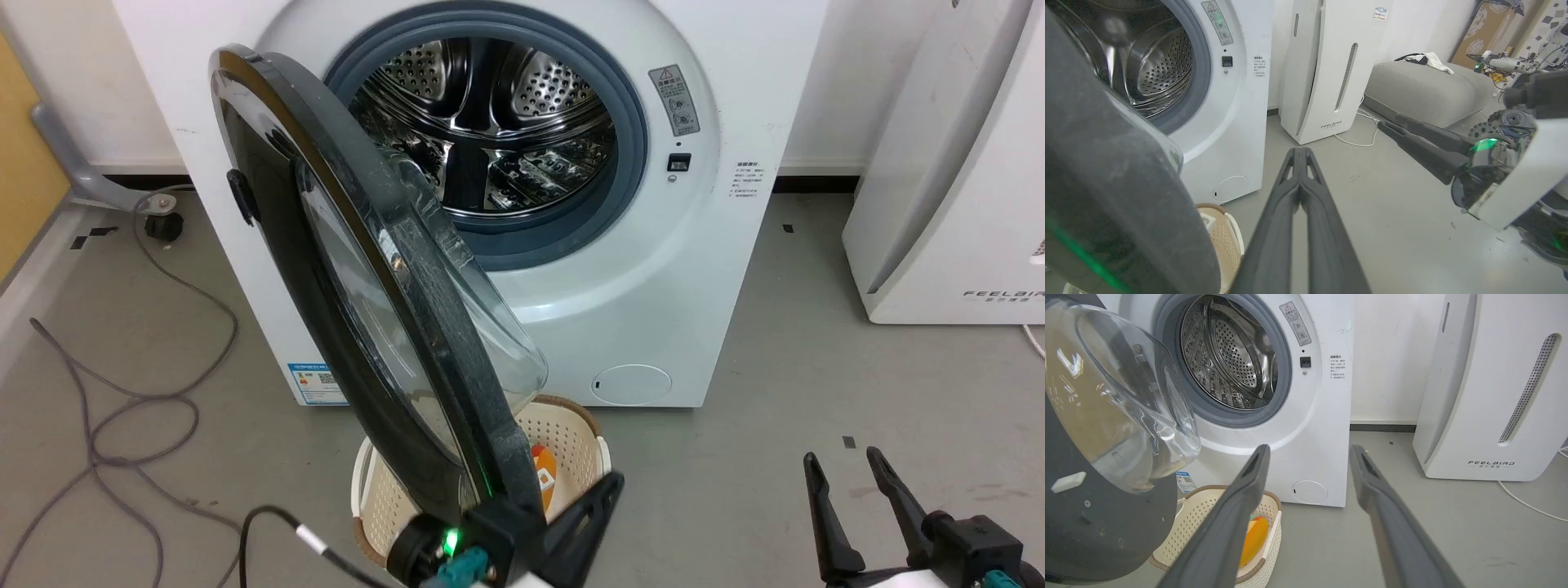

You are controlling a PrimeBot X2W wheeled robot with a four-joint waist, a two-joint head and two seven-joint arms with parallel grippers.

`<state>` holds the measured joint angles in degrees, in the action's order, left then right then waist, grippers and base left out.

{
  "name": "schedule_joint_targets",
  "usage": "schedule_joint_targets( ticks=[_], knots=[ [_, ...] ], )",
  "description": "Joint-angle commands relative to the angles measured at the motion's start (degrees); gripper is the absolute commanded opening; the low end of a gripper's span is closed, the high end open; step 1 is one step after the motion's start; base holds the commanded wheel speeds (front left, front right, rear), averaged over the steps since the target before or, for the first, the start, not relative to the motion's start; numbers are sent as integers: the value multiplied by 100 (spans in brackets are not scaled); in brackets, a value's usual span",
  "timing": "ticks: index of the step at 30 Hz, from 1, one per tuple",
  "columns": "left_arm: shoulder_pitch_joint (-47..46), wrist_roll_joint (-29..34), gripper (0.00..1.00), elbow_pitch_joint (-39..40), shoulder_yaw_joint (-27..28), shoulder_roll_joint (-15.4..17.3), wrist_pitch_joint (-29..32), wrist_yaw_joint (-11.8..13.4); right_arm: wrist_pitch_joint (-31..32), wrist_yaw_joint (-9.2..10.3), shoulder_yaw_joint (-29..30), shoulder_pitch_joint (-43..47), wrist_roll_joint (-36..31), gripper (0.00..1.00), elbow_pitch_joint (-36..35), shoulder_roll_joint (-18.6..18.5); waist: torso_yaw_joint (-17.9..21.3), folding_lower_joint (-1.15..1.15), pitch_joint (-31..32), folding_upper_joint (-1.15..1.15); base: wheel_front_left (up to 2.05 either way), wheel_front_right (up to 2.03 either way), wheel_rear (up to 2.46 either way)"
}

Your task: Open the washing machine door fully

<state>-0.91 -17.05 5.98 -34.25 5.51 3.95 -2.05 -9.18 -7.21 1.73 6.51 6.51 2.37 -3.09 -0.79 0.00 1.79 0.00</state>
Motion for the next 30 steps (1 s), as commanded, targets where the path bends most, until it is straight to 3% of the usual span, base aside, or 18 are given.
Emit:
schedule_joint_targets(
  ticks=[1,13,30],
  knots=[
    [-173,41,0,-128,41,-50,-92,58,1,-28,-5,-18,-22,100,3,21,-4,0,-4,0,0,0,0],
    [-615,-60,0,-1043,220,-207,-510,551,1,-28,-38,0,35,100,25,21,-41,0,-26,0,0,0,0],
    [-154,-6,0,-590,190,-4,-377,911,-18,-28,13,7,2,100,53,22,-354,0,-26,0,0,0,0]
  ],
)
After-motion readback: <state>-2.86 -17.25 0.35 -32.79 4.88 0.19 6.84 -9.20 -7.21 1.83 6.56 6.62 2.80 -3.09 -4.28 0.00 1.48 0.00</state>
